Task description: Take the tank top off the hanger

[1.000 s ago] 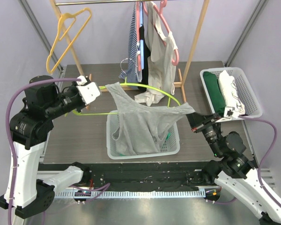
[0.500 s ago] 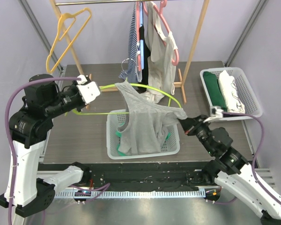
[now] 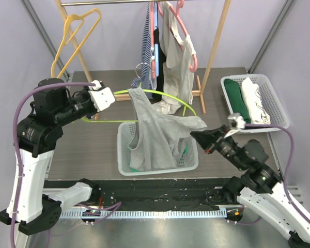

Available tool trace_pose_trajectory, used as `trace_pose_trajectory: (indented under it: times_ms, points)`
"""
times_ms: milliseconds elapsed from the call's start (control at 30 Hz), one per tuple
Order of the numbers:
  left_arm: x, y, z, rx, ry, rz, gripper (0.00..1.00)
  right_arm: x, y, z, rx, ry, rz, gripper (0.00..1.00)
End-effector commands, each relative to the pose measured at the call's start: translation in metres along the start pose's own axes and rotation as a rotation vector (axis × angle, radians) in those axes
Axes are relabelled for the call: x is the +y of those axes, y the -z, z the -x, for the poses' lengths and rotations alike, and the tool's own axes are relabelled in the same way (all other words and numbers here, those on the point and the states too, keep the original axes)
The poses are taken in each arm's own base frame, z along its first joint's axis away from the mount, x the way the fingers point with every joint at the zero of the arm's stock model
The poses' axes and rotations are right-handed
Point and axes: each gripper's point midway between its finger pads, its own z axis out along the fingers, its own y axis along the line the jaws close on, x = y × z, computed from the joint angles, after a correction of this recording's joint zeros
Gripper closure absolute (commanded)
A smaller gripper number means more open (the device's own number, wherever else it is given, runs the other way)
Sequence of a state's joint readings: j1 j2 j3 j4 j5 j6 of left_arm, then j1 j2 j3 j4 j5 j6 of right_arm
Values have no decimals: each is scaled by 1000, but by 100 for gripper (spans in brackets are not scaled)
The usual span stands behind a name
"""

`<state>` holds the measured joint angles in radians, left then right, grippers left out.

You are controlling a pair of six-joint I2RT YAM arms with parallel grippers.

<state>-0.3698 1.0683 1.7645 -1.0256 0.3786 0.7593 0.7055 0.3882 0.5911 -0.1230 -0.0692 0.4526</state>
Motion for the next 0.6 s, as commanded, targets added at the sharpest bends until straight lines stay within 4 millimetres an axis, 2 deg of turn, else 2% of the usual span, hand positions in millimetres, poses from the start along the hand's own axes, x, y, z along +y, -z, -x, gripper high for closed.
trace_pose_trajectory:
  times_ms: [0, 67, 133, 233, 333, 400, 467, 500, 533, 567]
  points:
    - [25, 6, 10, -23, -105, 103, 100, -3, 26, 46, -173, -10, -76, 99]
    - [31, 9, 15, -29, -115, 129, 100, -4, 28, 33, -125, -21, -73, 99]
    - [35, 12, 25, -57, -98, 137, 100, -7, 22, 10, -29, -29, -73, 99]
    - [39, 10, 35, -91, -61, 137, 100, 4, 7, -27, 139, -51, 13, 99]
    - [41, 13, 50, -148, -8, 141, 100, 13, -8, -41, 225, -52, 69, 99]
    - [39, 13, 61, -198, 48, 126, 100, 16, -14, -34, 214, 0, 79, 97]
    - [39, 13, 68, -235, 93, 127, 100, 19, -21, -30, 219, 55, 64, 88]
    - [34, 10, 67, -245, 152, 105, 100, 24, -20, -16, 209, 132, 60, 75]
    - [29, 11, 68, -254, 162, 89, 100, 12, -24, -8, 192, 176, -25, 63]
    - [25, 9, 67, -259, 172, 76, 100, 18, -24, -4, 193, 218, -23, 46]
